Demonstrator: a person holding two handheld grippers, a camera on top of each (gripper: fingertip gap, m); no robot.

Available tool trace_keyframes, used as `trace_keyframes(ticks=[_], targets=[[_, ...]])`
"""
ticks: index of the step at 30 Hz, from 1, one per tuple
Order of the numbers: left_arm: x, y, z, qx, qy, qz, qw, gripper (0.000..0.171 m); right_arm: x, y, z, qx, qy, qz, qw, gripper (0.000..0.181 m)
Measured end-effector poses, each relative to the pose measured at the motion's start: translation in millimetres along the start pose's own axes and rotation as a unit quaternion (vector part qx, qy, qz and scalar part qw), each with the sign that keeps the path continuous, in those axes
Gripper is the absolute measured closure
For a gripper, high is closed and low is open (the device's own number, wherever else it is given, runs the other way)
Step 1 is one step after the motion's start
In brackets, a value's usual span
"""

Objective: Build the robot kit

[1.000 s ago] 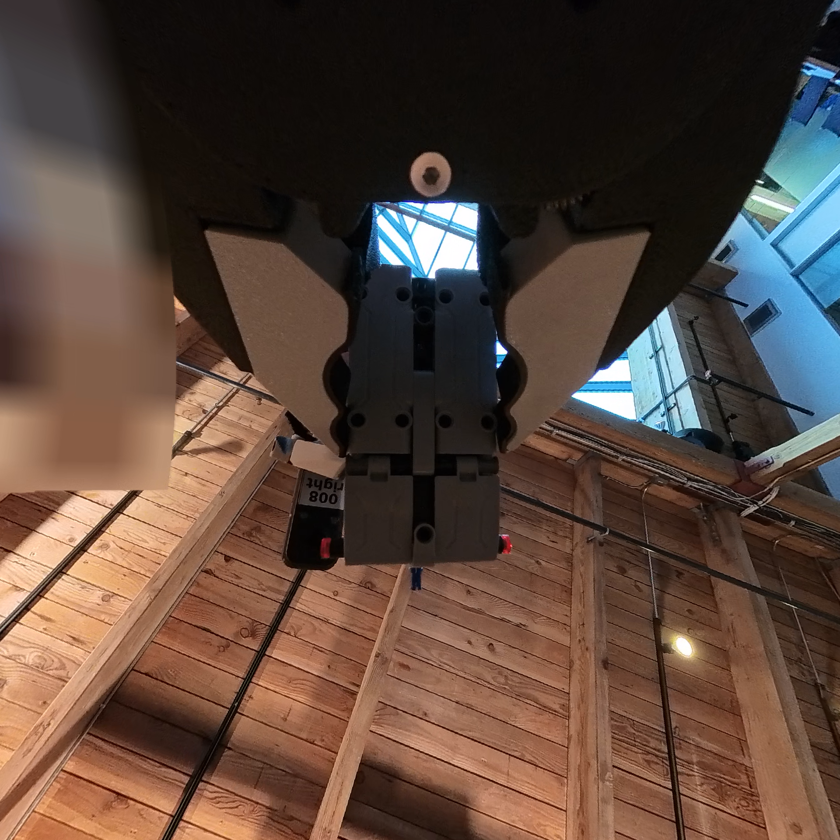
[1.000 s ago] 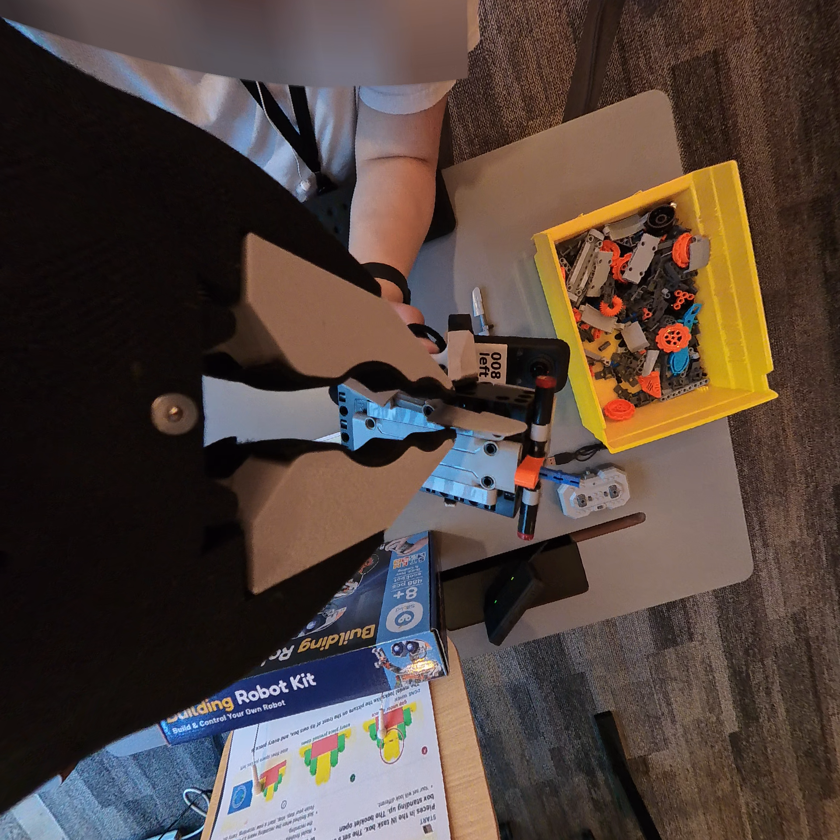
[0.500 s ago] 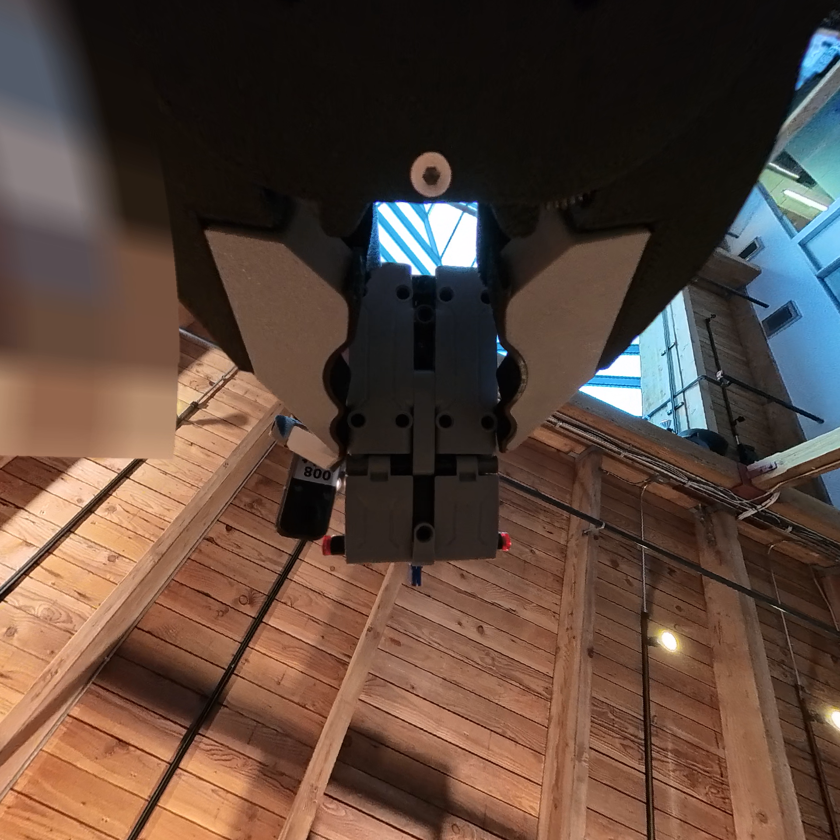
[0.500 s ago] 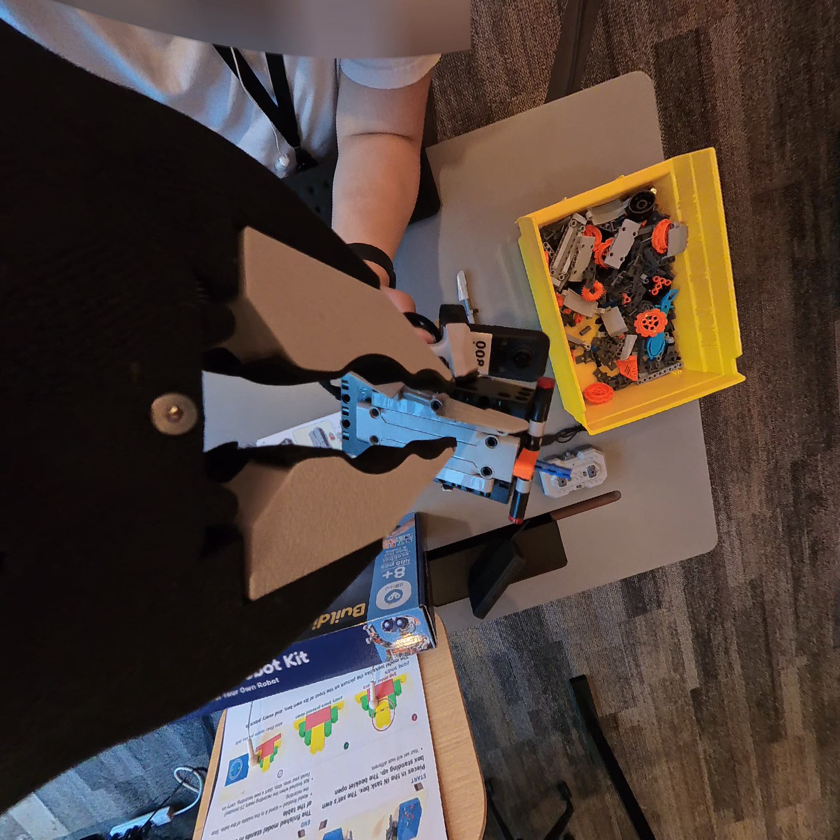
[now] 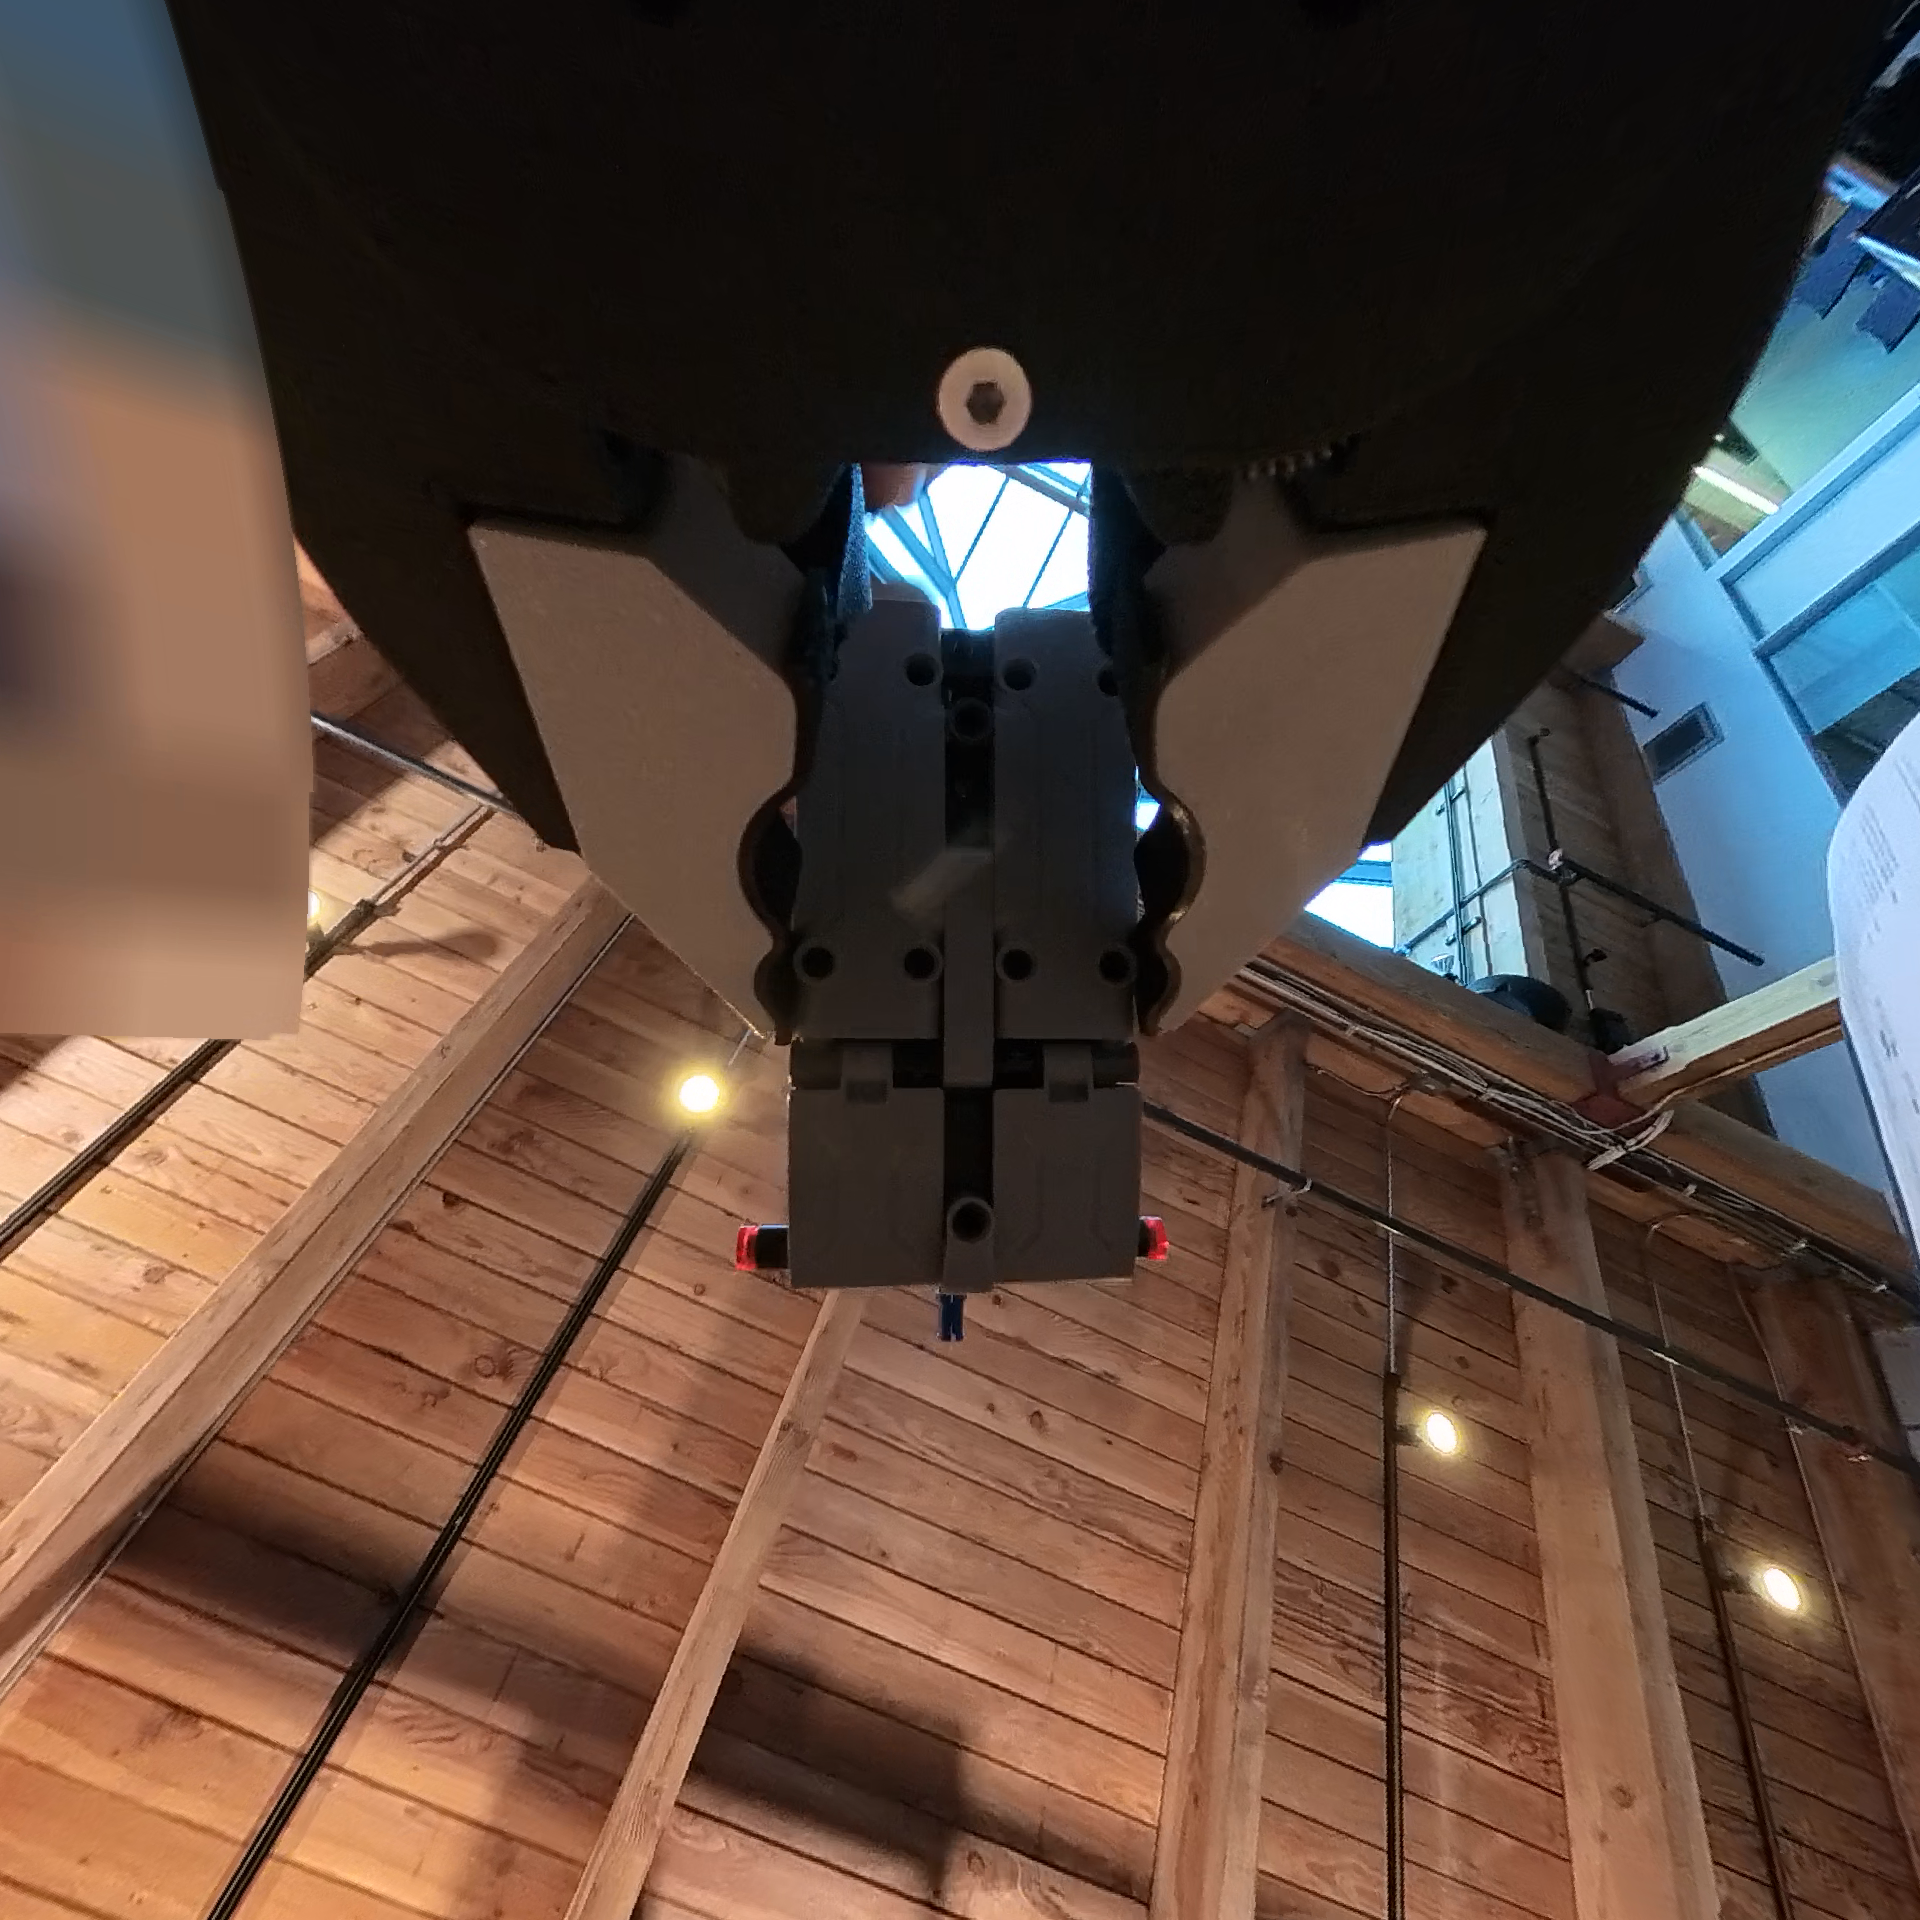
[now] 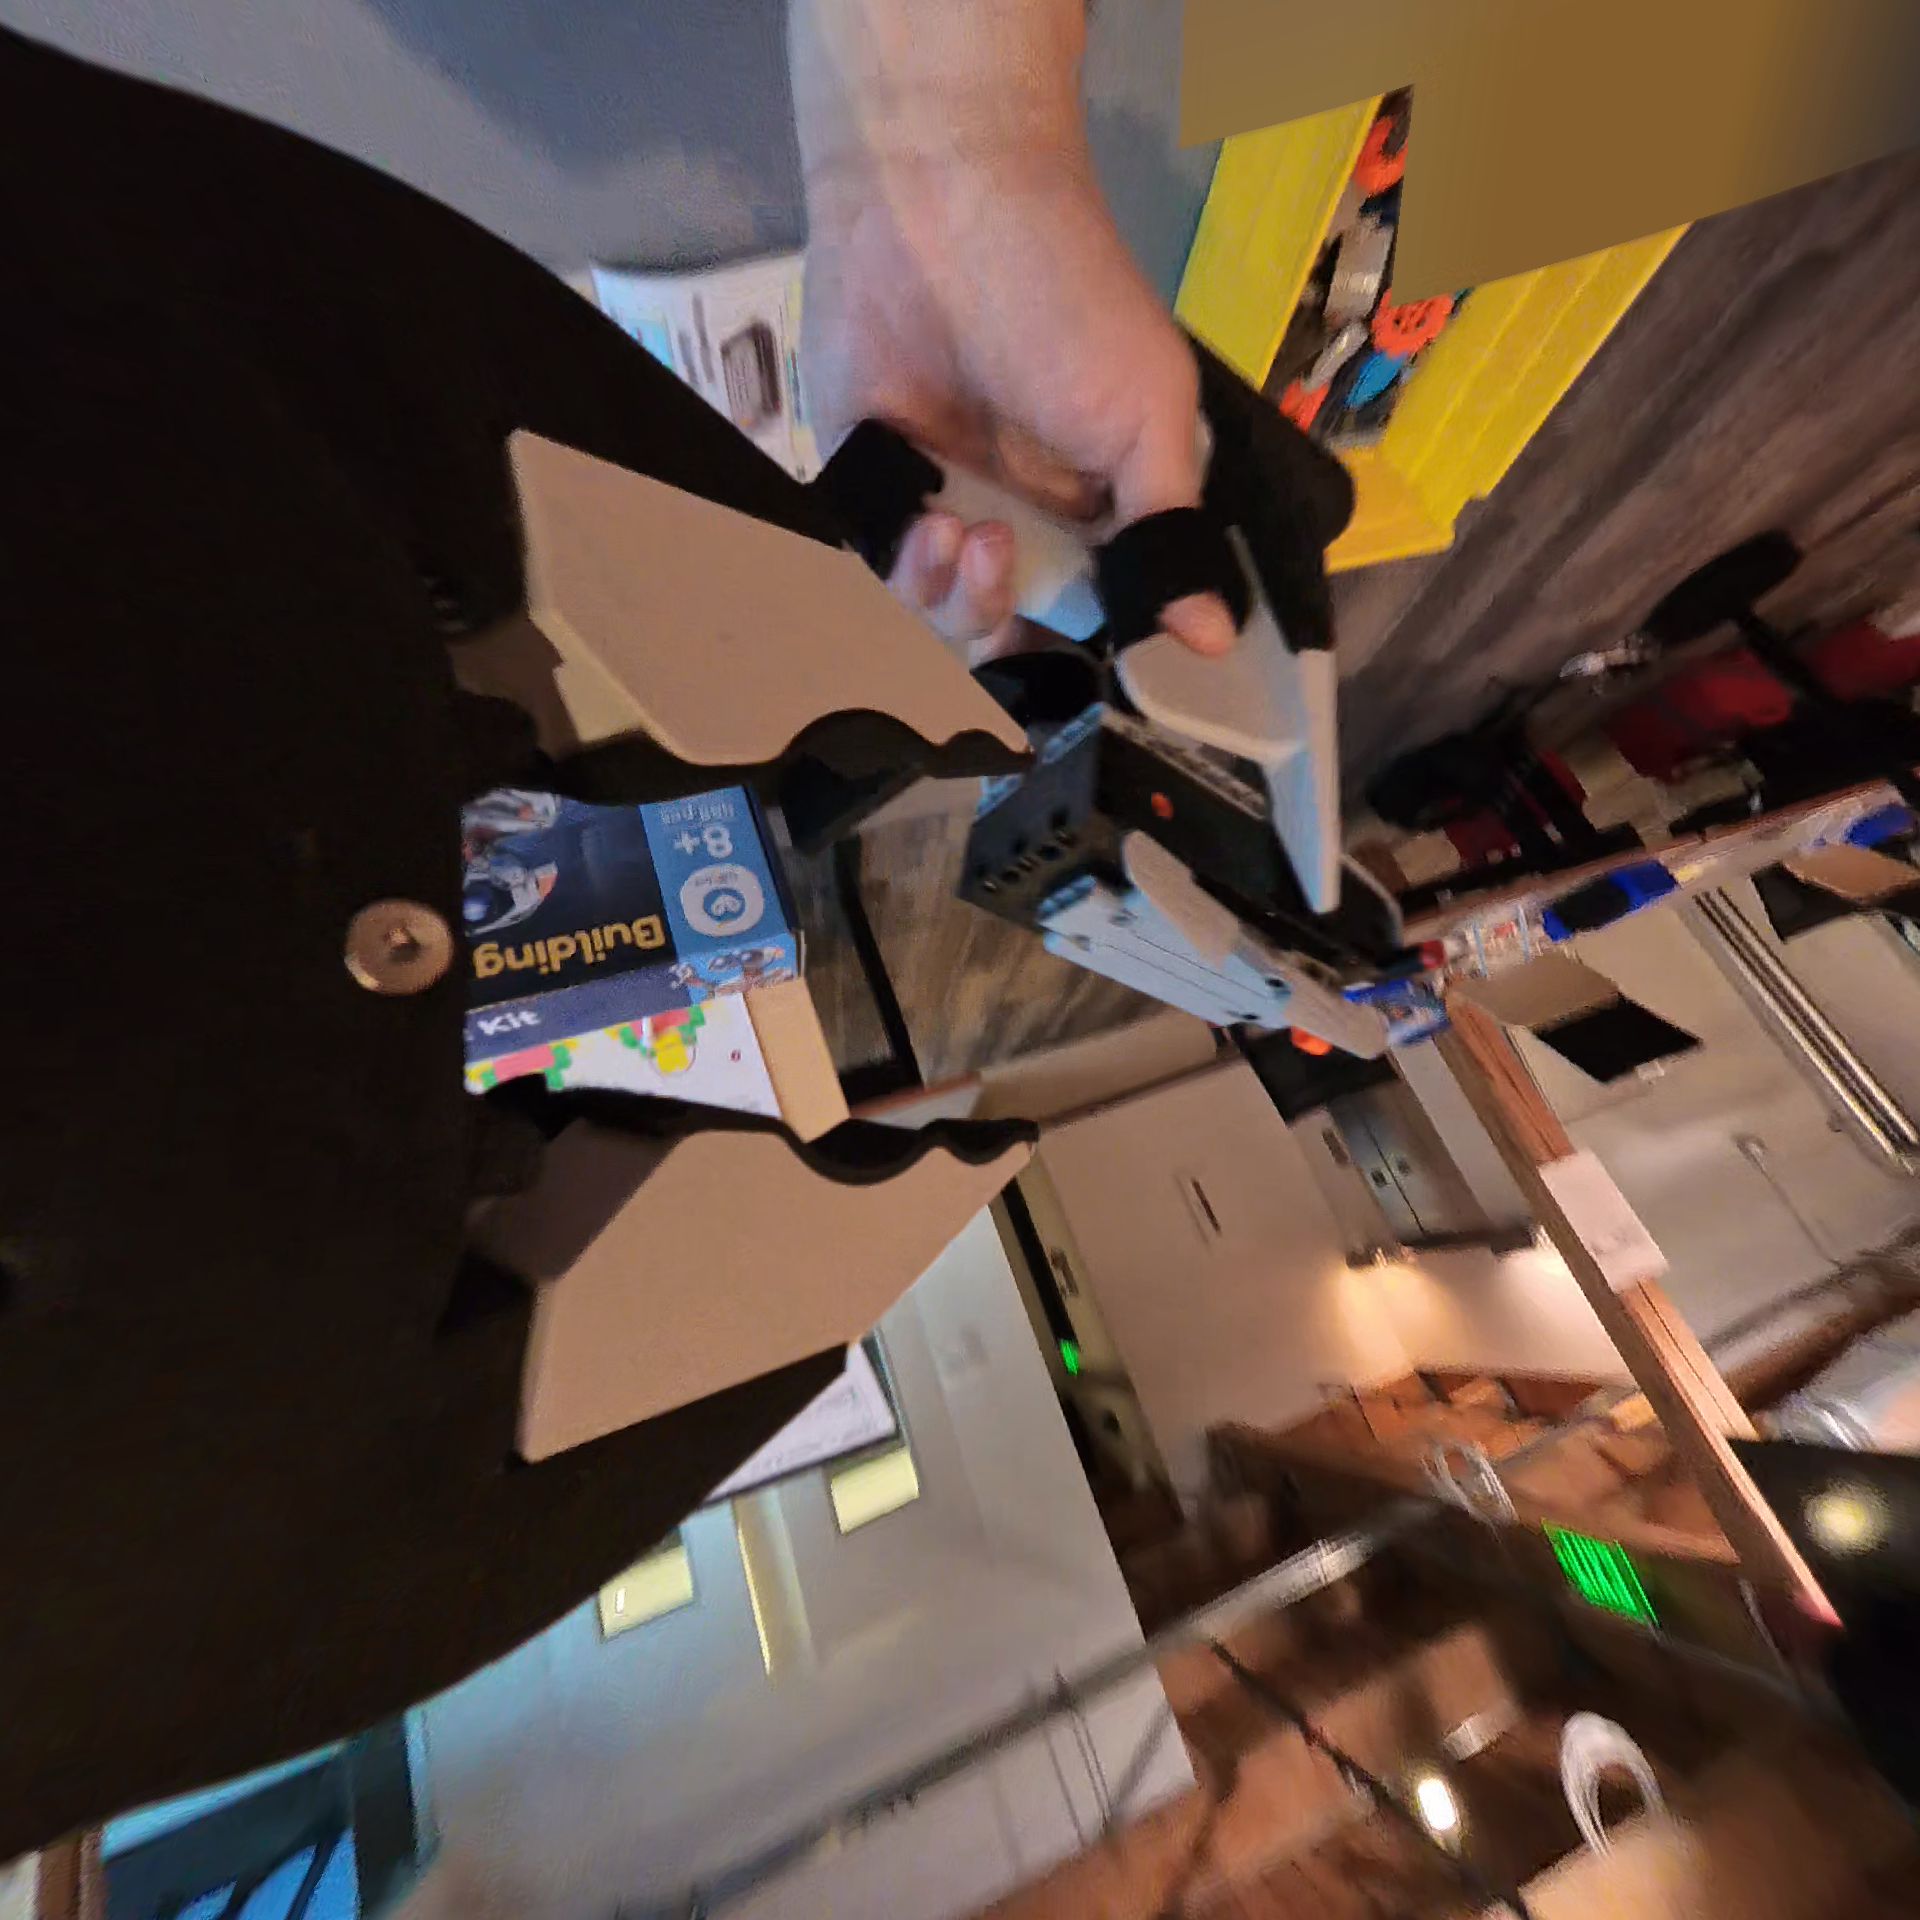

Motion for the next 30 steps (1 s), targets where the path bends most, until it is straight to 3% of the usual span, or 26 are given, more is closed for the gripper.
trace_keyframes(ticks=[3,7,20,30], targets=[[-1.3,0.9,-8.0,0.005,-0.008,0.001,1.000,0.108,6.0,-21.7,-18.5,0.044,0.045,-0.072,0.995,0.116],[-2.0,0.2,-17.8,0.030,-0.014,0.004,0.999,0.108,-2.4,-37.1,-33.3,0.105,0.040,-0.132,0.985,0.117],[-0.7,-5.6,-28.6,0.050,-0.023,0.013,0.998,0.108,-22.3,-48.5,-35.0,0.143,0.046,-0.172,0.973,0.132],[-6.2,4.8,-43.2,0.065,-0.038,-0.008,0.997,0.108,-11.9,-44.2,-23.9,0.159,0.072,-0.232,0.957,0.148]])
Point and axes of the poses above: each gripper's, where its closed fingertips meet, x back along the fingers, z out of its top, y = z × x across the jaws, the point moved 5 cm from there along x, back along the fingers, and after that the axes turned 5 degrees about y, right-handed, at the moved point
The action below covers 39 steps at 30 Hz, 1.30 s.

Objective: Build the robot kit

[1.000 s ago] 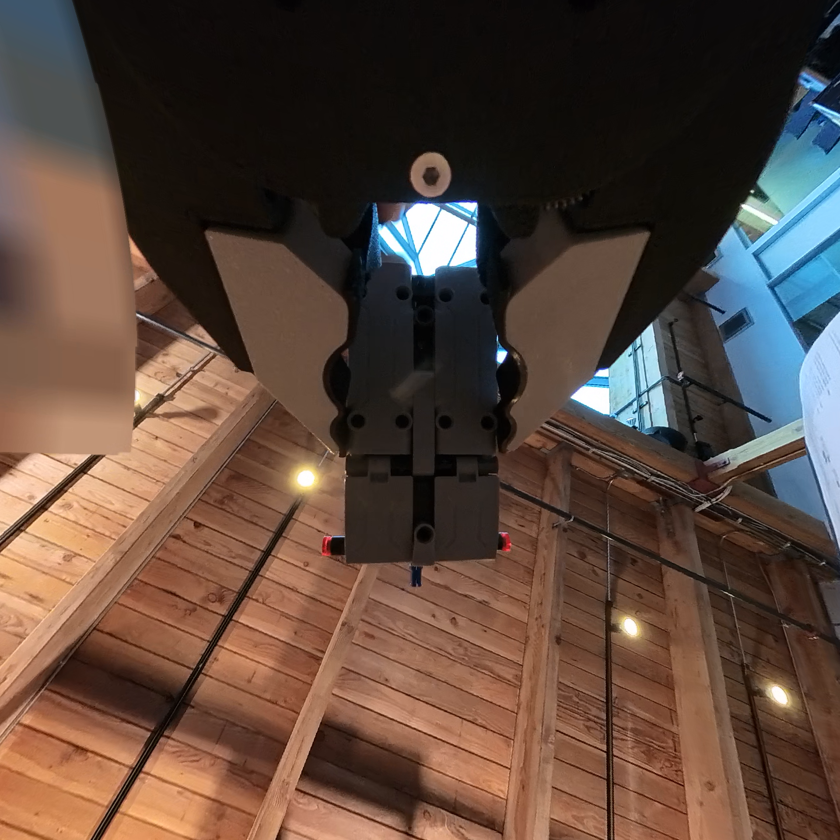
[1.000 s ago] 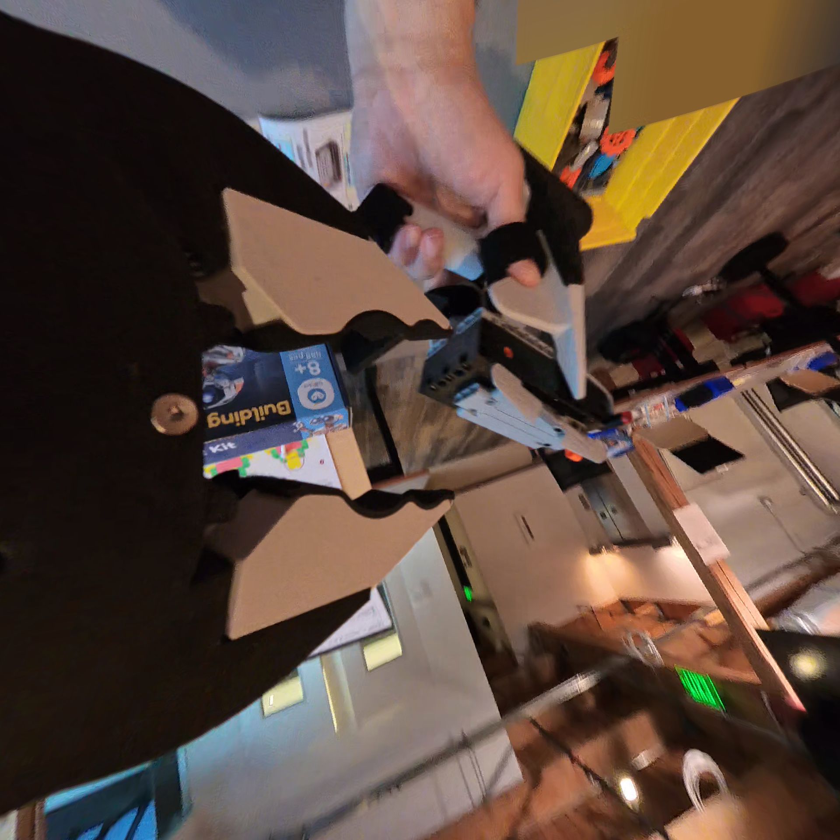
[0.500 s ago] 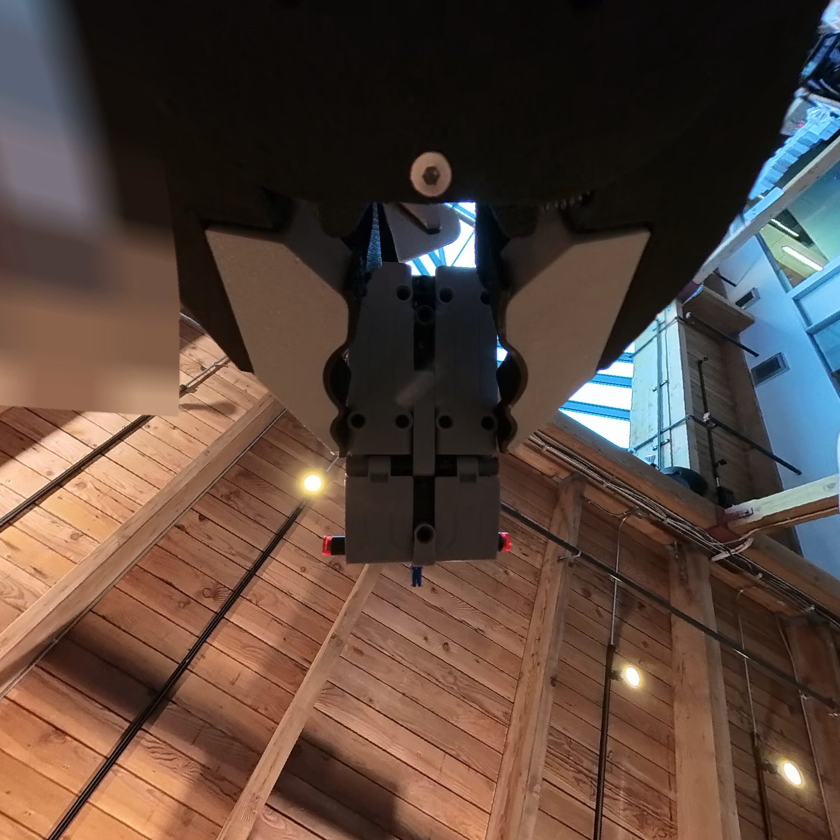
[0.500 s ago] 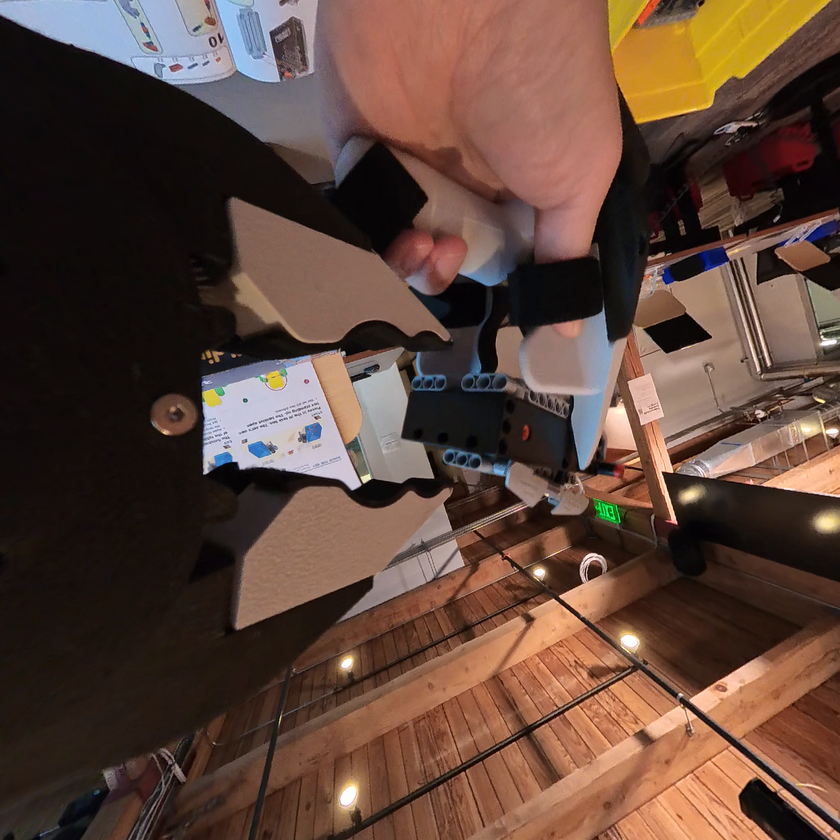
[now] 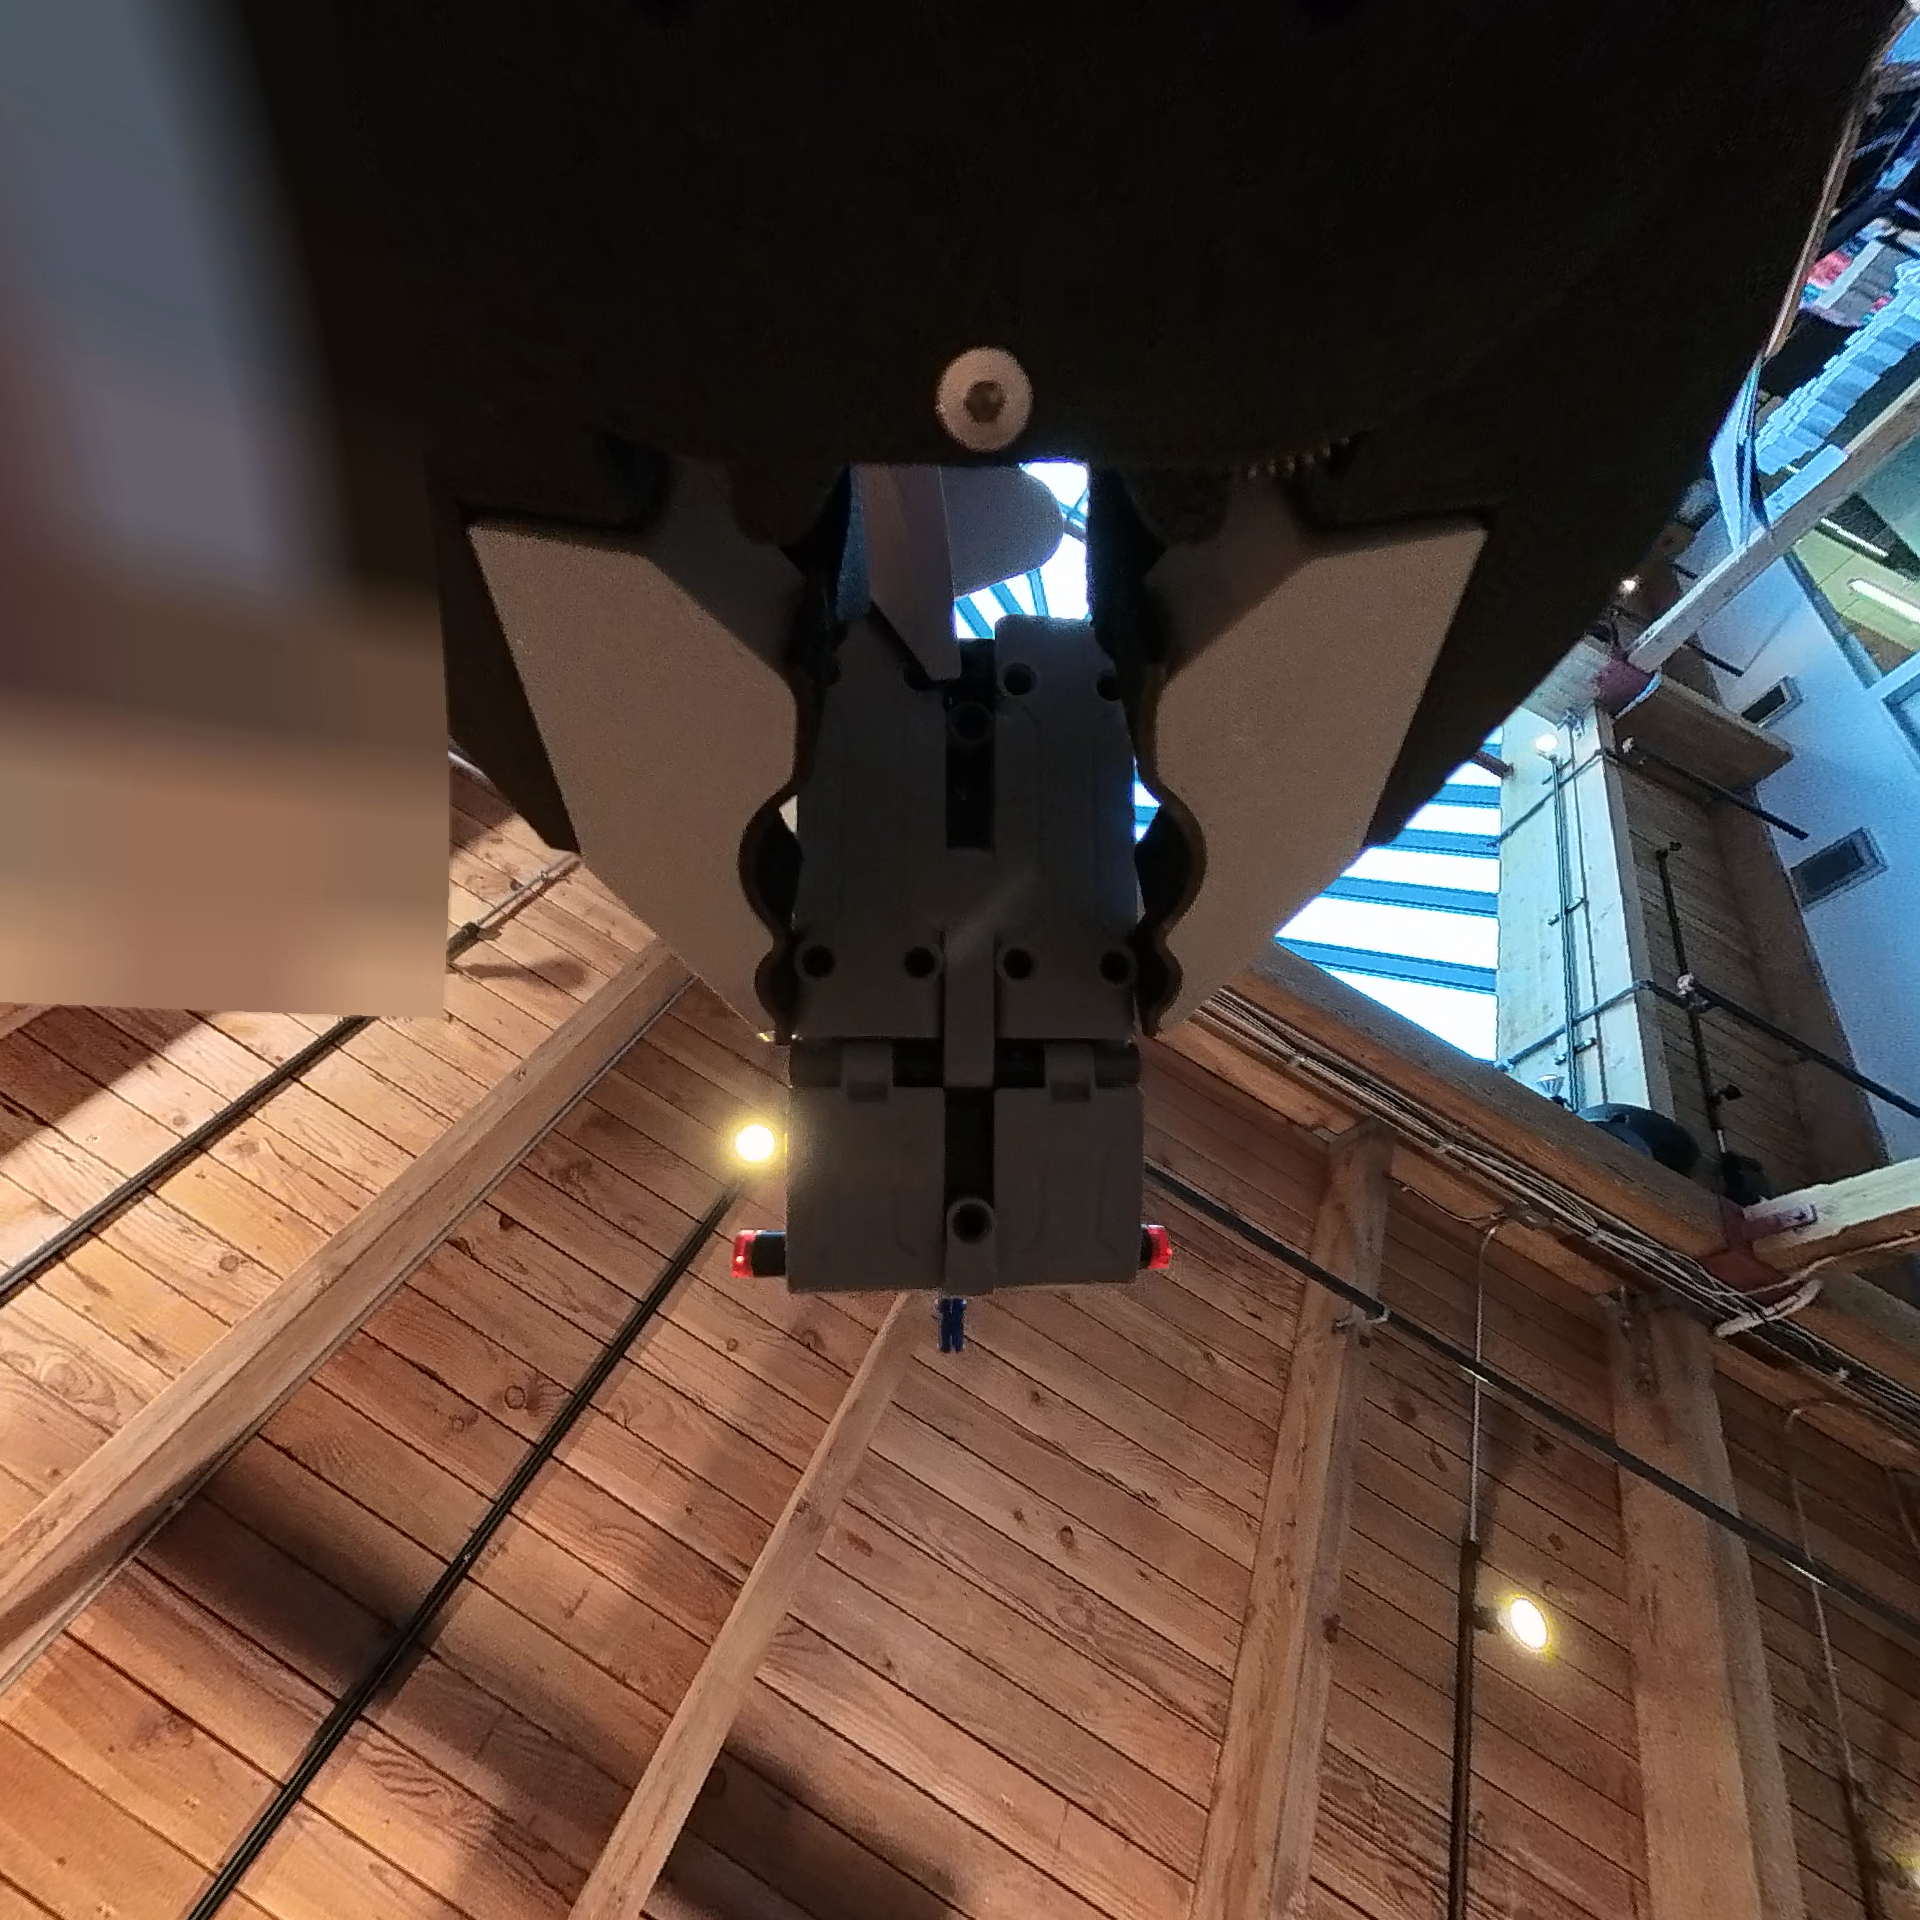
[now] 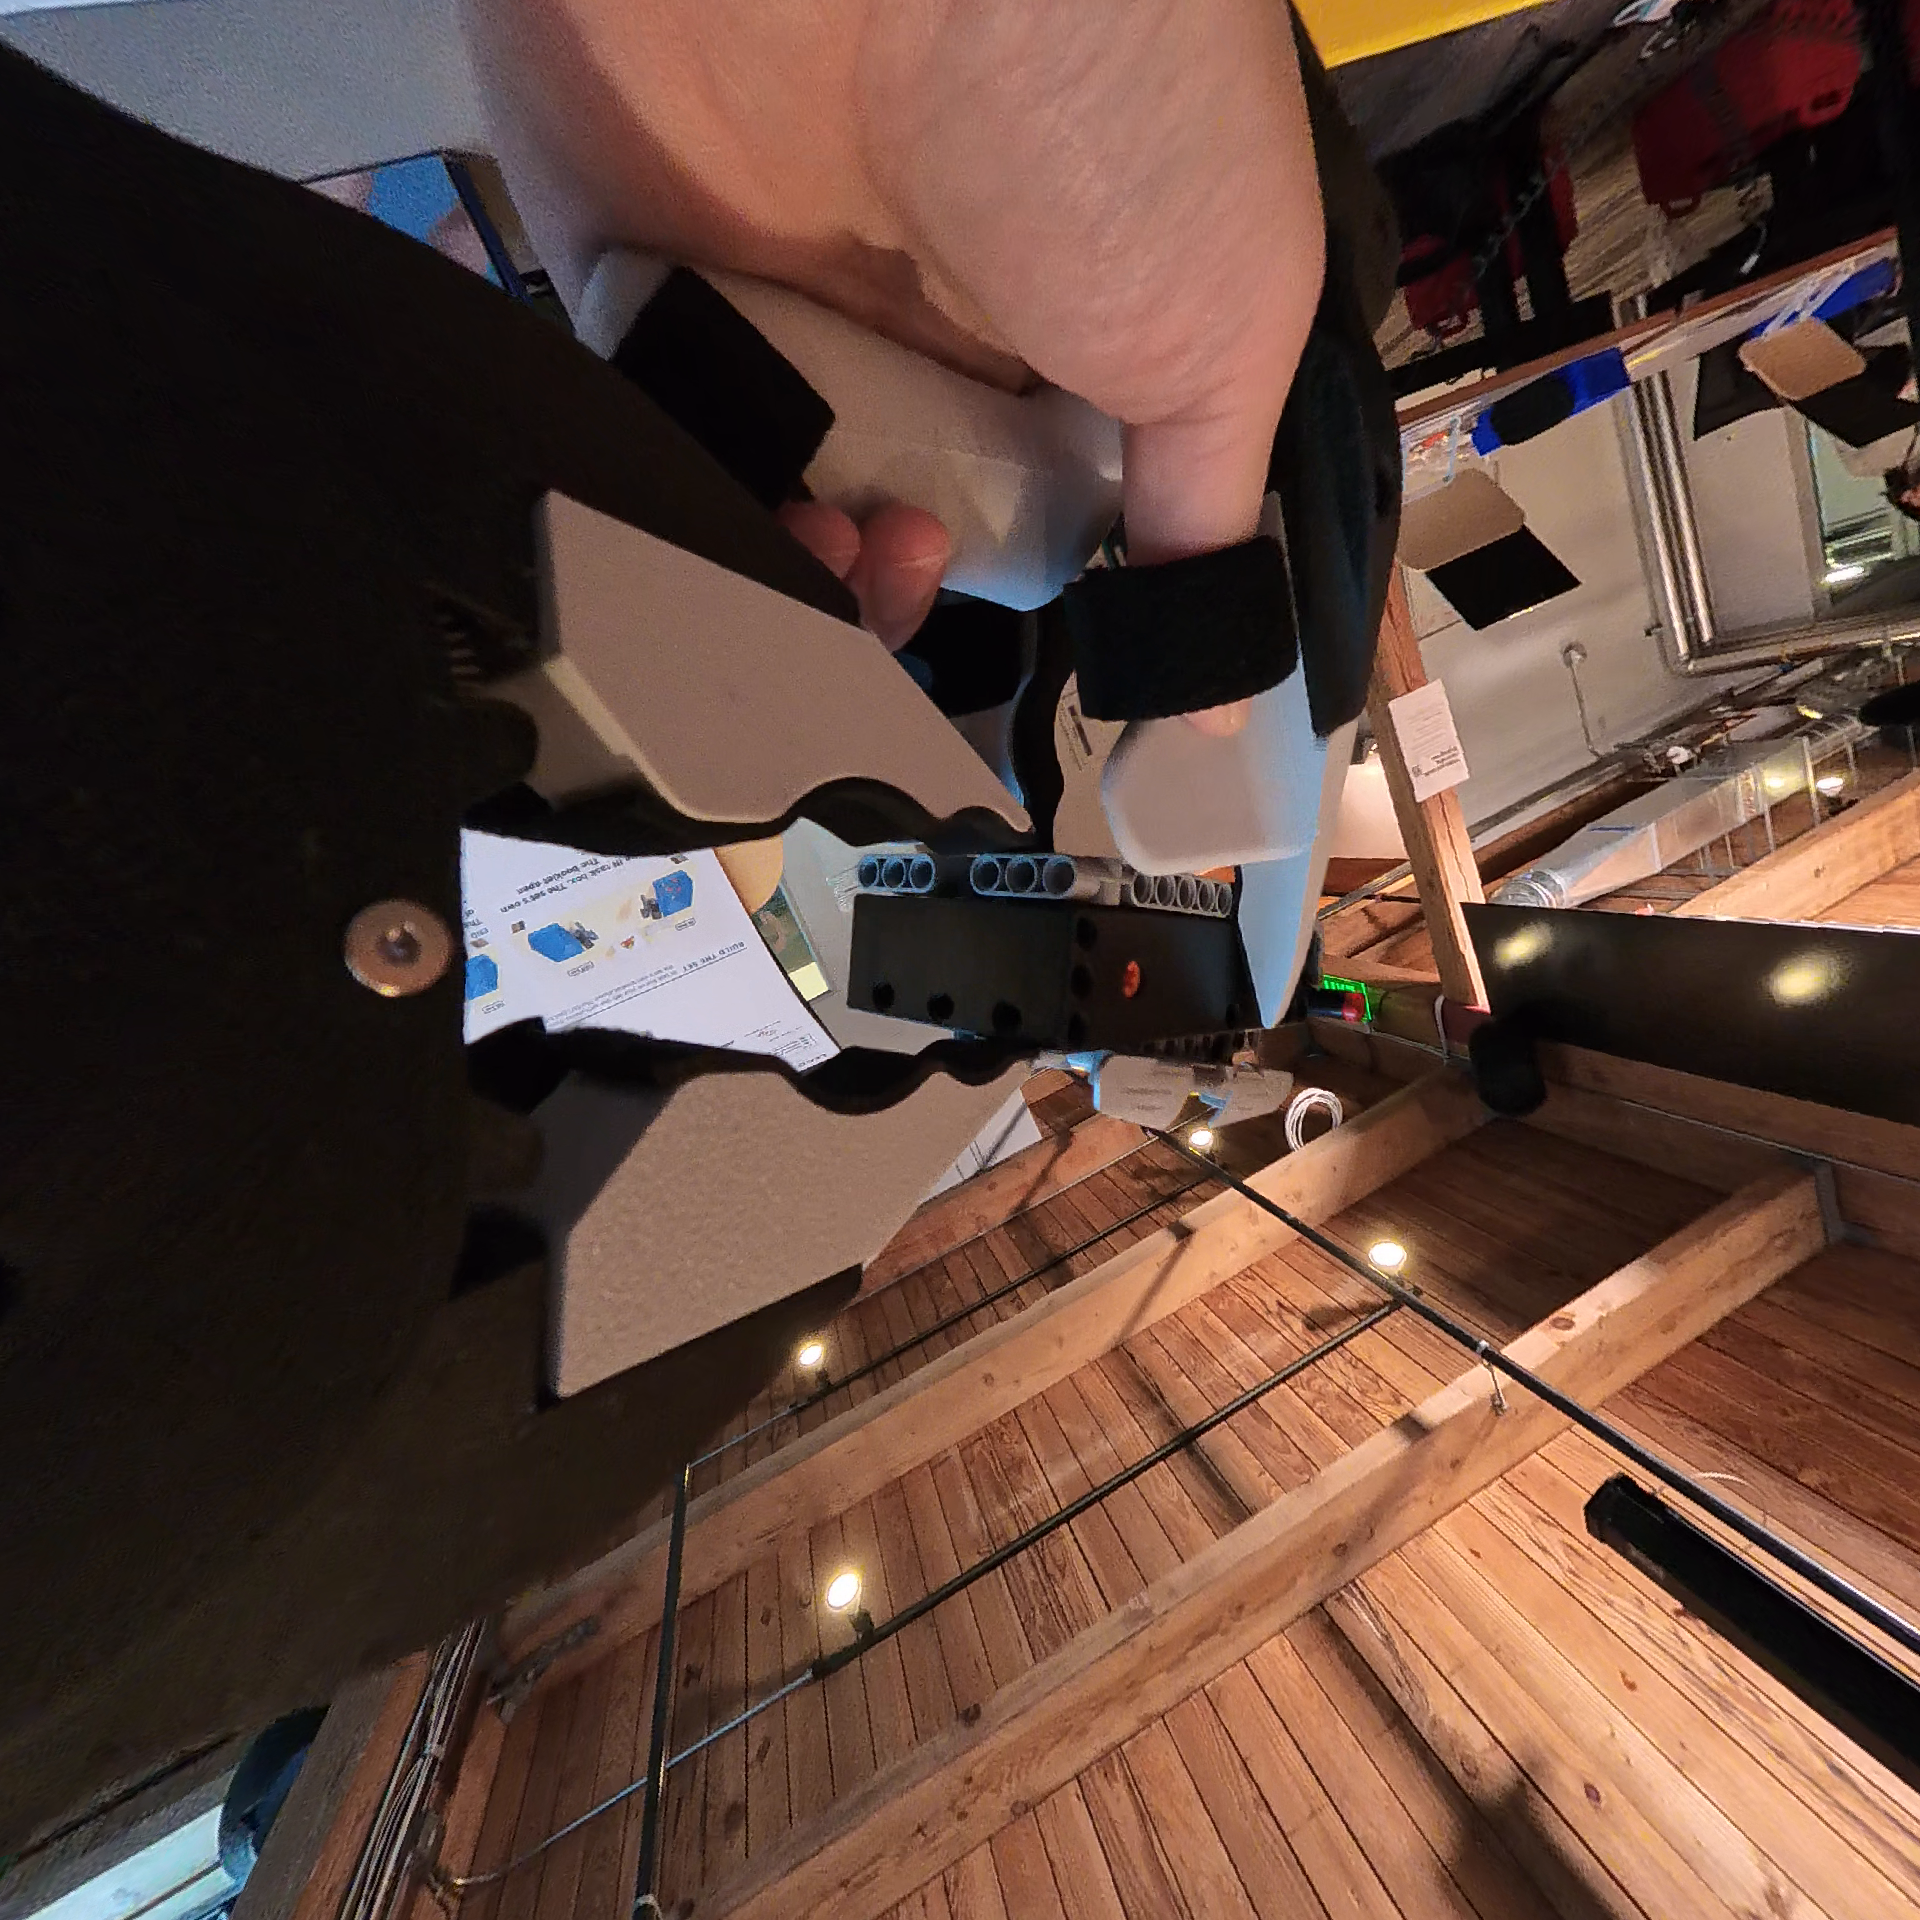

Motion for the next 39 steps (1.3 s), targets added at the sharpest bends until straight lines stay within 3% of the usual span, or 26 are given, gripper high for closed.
trace_keyframes(ticks=[12,20,31,39], targets=[[-12.2,2.0,-34.4,-0.067,-0.135,-0.013,0.988,0.108,30.7,28.1,-11.0,-0.029,0.022,0.002,0.999,0.150],[-12.5,-1.3,-49.1,-0.044,-0.203,-0.027,0.978,0.108,52.6,39.7,-18.2,-0.031,0.022,0.021,0.999,0.150],[-5.1,2.9,-80.5,-0.051,-0.388,-0.052,0.919,0.107,90.8,60.5,-26.4,-0.070,0.057,0.068,0.994,0.149],[0.3,-3.2,-97.5,-0.066,-0.449,-0.020,0.891,0.108,111.8,67.6,-34.6,-0.041,0.051,0.086,0.994,0.150]])
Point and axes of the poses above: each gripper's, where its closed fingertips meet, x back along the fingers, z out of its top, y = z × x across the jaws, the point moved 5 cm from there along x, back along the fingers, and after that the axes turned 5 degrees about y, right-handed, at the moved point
